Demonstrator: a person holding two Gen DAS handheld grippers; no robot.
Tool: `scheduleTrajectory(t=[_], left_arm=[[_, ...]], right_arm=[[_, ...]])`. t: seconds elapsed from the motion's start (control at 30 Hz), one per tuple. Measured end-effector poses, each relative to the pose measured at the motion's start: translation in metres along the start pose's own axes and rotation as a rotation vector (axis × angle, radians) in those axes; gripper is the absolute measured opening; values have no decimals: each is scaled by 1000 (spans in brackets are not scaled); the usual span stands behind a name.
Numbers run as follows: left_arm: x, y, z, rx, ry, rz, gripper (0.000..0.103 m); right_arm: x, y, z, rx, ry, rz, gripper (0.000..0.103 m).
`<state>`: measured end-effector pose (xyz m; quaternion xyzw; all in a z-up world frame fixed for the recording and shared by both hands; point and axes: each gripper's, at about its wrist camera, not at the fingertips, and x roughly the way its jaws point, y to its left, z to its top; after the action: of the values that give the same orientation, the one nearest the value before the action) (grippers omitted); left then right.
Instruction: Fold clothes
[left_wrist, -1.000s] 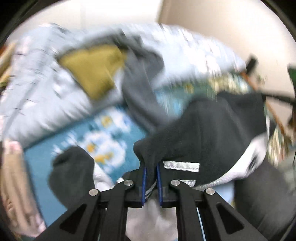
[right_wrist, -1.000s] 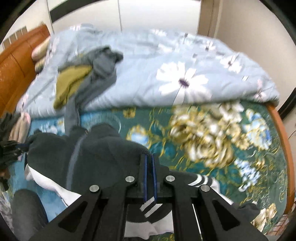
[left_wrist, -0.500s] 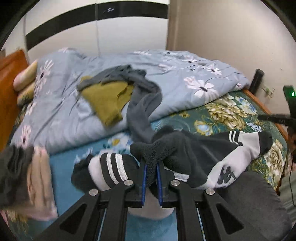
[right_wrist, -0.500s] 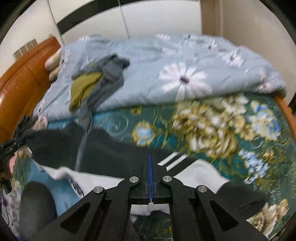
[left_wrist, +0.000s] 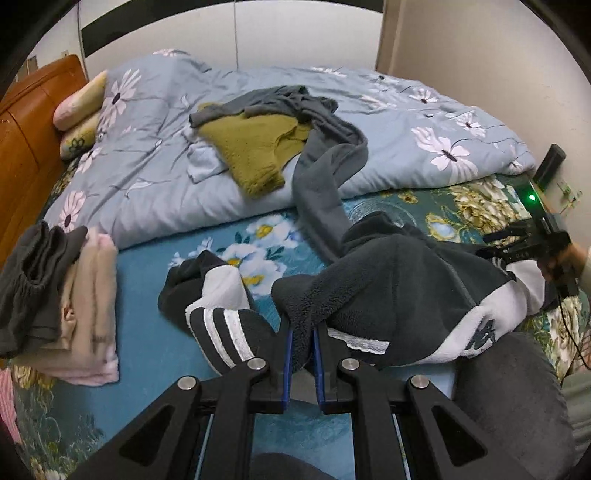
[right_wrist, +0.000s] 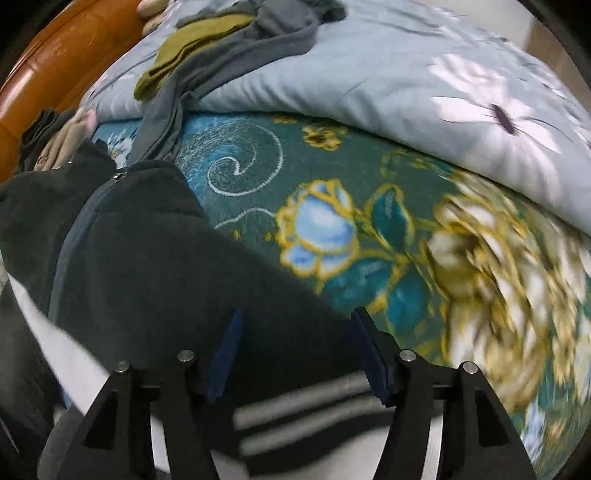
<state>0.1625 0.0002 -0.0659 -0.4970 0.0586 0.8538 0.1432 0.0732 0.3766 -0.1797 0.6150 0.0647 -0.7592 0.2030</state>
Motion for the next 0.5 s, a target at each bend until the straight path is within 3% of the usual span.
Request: scheduleTrajectory(t=[0.13,0.2,0.27,0.33,0.5], left_arm=[[8,4,-2,-10,43,11,11],[10,6,-2,-25,50,9,11],[12,7,-3,-38,52,6,11],[13,7,-3,-50,48,4,11],[0,3,-5,-50,-16,10,10]], right_arm=[[27,-5,9,-15,104,87,62],[30,-5,5,4,110,95,62],[27,-5,-1,28,93,78,51],[24,-1,-8,52,82,20,11],[6,20,-24,74,38,-104,7]])
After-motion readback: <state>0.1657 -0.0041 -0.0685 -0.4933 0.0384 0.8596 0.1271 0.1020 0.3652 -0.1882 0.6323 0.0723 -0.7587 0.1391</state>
